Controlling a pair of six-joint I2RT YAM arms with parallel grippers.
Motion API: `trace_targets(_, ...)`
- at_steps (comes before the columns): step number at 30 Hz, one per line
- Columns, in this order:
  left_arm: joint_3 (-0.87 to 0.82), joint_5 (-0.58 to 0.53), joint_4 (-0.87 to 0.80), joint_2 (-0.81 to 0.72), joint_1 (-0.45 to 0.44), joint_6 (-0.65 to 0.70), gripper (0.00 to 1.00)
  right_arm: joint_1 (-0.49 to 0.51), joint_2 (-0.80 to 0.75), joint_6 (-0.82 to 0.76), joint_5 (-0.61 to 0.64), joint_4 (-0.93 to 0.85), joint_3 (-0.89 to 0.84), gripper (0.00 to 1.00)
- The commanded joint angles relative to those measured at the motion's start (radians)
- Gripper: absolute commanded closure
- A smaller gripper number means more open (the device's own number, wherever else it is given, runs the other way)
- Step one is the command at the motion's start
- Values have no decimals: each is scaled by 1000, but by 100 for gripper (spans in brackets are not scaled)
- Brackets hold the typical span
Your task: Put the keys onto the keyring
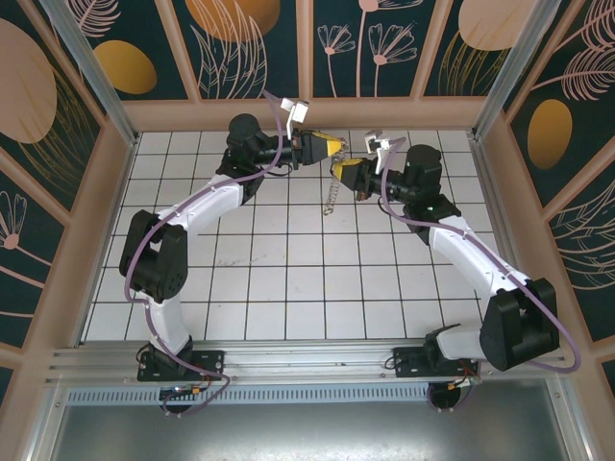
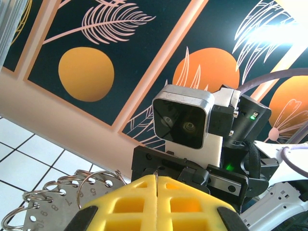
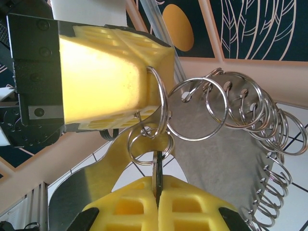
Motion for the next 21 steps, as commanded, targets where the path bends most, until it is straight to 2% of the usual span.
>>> trace_targets(1,-5,-12,74,-51,-5,-12,100,13,-5,10,-27,20,14,100)
trace_targets(8,-7,-18,94,-47,-6,-25,100,28,-3,0,-49,-1,4,100)
trace_targets(13,-20,-21,91,-52,-6,-13,100,22,-27,-39,18,-75,16,100)
trace_targets(21,-30,-33,6,-72,-6,78,100,6,-62,-83,52,-197,57,100)
